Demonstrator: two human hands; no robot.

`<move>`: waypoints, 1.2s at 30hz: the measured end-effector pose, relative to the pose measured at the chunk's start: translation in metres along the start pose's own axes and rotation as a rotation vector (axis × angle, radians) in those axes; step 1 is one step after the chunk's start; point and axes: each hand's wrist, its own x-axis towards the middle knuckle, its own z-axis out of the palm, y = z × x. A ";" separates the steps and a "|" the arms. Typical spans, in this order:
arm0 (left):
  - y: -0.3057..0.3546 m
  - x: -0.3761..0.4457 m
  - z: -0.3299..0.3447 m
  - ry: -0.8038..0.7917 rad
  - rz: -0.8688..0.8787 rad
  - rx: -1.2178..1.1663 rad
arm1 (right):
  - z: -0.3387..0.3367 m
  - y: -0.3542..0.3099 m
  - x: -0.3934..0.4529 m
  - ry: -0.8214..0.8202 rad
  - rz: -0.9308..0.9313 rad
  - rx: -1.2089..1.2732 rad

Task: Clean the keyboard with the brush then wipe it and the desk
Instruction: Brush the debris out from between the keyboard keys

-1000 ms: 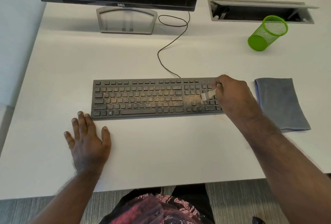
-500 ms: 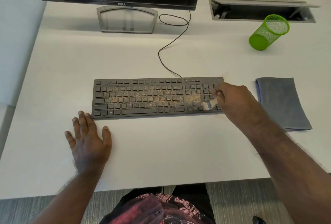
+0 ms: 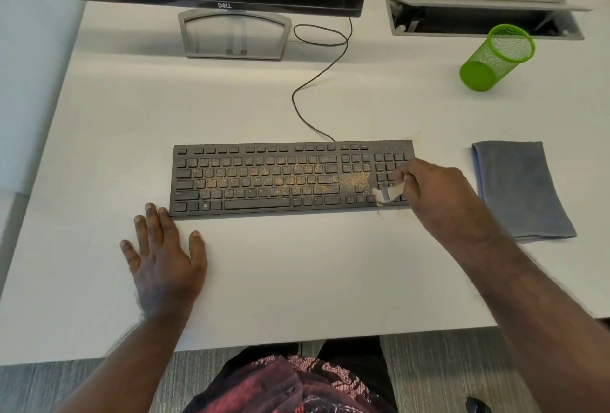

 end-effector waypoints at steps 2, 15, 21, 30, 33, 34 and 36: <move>0.000 0.000 0.000 -0.003 0.002 0.004 | -0.003 0.001 -0.004 -0.020 0.023 0.005; 0.001 -0.001 -0.002 -0.003 0.006 -0.002 | 0.001 0.004 -0.017 0.005 0.032 0.023; 0.001 -0.001 -0.002 -0.007 0.007 -0.004 | 0.000 0.006 -0.022 0.101 -0.007 0.089; 0.000 0.000 -0.002 -0.014 0.006 0.003 | -0.007 0.010 -0.024 0.011 0.050 0.047; 0.001 -0.001 -0.001 -0.010 0.004 0.000 | -0.007 0.012 -0.015 0.145 0.039 0.093; 0.001 -0.001 -0.002 -0.008 0.004 0.001 | -0.005 0.013 -0.011 0.184 0.028 0.102; 0.001 -0.001 -0.002 -0.009 0.009 0.001 | 0.000 0.014 -0.004 0.238 0.011 0.102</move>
